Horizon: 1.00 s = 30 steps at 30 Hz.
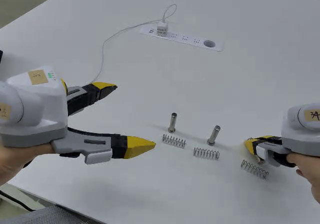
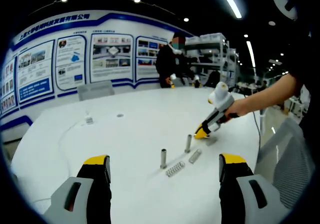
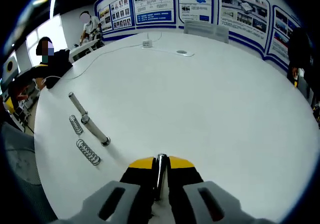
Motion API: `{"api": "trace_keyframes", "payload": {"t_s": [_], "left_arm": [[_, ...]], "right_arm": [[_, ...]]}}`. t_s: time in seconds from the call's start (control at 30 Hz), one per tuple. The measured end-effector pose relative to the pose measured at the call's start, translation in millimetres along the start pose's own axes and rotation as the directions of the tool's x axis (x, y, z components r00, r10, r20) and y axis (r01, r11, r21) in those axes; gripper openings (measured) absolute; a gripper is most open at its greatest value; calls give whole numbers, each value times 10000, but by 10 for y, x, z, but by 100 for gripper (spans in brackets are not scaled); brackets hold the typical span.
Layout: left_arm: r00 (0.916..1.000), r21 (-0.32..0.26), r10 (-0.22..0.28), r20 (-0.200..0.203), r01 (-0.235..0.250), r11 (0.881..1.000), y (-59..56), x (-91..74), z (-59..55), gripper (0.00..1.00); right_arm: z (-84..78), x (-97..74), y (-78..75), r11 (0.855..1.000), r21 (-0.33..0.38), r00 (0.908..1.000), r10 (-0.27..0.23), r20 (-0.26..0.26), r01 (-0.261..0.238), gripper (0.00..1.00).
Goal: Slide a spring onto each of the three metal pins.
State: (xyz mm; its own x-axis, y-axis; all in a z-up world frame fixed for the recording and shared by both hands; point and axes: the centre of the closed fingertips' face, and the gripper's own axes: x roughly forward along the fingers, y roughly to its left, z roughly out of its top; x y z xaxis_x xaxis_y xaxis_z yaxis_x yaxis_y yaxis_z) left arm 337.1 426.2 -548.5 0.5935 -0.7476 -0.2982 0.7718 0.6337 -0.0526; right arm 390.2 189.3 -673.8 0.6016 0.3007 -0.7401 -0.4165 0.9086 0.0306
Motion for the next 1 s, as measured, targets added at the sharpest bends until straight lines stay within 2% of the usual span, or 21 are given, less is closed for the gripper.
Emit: {"api": "trace_keyframes", "payload": {"t_s": [0.17,0.37,0.57,0.67,0.87,1.0], "left_arm": [[9993,-272,203,314,-195,9994,41,-27,62,91],[9988,-293,217,447,-204,9994,18,-29,99,91],[9992,-196,85,395,-77,9998,-65,-38,102,91],[9987,-207,104,500,-93,9997,-86,-61,147,90],[9990,16,-39,438,39,10000,-122,-80,188,90],[9986,3,9,527,-9,10000,-134,-94,214,90]], "right_arm": [[-3,11,12,9998,-181,9989,-47,-470,39,9],[-8,9,7,9992,-393,9974,-121,-712,93,8],[7,23,-5,9978,-614,9976,-284,-629,246,7],[21,42,-18,9996,-172,9987,-253,-447,246,7],[13,38,-4,9993,-270,9984,-285,-492,272,7],[8,13,46,9994,-273,9993,-218,-303,210,7]]}}
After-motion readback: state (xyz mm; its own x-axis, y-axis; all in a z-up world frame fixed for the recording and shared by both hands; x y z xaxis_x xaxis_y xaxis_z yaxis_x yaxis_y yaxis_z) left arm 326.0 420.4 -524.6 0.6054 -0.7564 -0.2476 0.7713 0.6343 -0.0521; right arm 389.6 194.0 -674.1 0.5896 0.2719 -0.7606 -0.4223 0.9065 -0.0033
